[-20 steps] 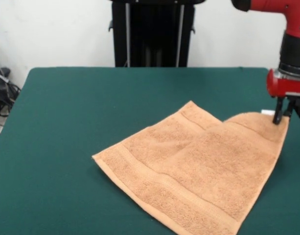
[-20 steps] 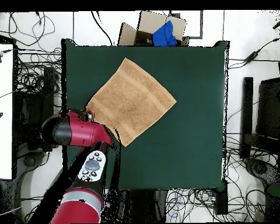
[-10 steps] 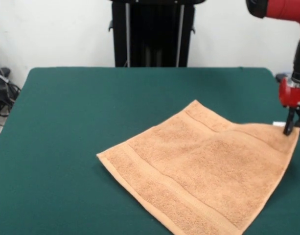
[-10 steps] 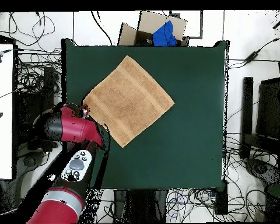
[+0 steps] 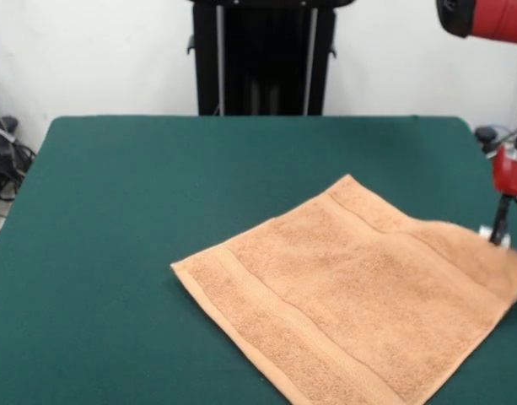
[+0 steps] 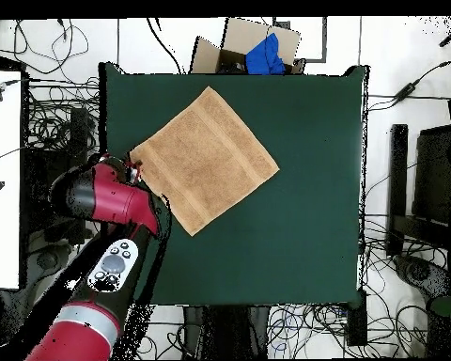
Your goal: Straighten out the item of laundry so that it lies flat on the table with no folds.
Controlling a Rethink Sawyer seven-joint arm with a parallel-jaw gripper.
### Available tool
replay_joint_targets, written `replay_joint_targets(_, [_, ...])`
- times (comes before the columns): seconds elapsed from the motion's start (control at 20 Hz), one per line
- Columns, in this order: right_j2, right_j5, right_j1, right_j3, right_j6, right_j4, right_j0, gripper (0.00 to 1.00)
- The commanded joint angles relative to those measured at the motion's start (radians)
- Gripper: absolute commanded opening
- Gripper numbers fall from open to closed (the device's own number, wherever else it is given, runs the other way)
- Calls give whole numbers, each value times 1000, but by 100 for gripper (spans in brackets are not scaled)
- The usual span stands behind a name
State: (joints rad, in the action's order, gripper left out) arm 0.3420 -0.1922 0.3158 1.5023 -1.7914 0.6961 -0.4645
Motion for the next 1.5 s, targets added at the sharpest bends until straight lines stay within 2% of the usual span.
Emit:
replay_joint_targets(0.05, [6, -29, -25, -17, -325, 71, -1, 100])
replay_joint_targets(0.3, [10, -75, -12, -6, -364, 87, -14, 100])
replay_joint_targets(0.8, [-68, -20, 50, 57, -308, 64, 34, 100])
replay_joint_targets(1.25, [-188, 31, 202, 237, -161, -39, 176, 100])
replay_joint_targets(1.5, [-239, 62, 248, 292, -112, -130, 266, 100])
